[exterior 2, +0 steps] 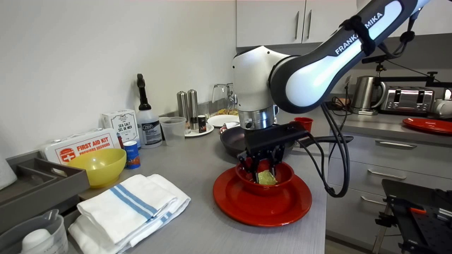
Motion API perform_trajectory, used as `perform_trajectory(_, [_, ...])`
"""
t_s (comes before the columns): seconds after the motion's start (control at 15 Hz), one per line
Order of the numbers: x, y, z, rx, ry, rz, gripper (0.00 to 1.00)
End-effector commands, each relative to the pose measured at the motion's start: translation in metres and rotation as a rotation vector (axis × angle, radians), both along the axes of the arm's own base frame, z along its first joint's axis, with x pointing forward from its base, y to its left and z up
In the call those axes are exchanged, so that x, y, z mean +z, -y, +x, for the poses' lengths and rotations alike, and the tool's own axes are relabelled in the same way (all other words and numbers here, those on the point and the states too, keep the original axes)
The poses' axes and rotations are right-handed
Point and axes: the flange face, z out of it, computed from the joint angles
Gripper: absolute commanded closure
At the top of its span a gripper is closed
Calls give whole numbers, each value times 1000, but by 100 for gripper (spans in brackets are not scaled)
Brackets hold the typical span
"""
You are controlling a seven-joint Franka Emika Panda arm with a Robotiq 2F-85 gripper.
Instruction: Use the sponge to wipe the red bowl
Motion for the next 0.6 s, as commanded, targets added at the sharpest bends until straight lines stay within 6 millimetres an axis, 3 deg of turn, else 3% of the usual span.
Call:
perform_trajectory(0.0, [3, -7, 0, 19, 96, -87, 77])
perform_trajectory(0.33, [9, -18, -1, 44, 184, -147, 77])
perform_trajectory(0.53, [17, -33, -2, 56, 224, -98, 77])
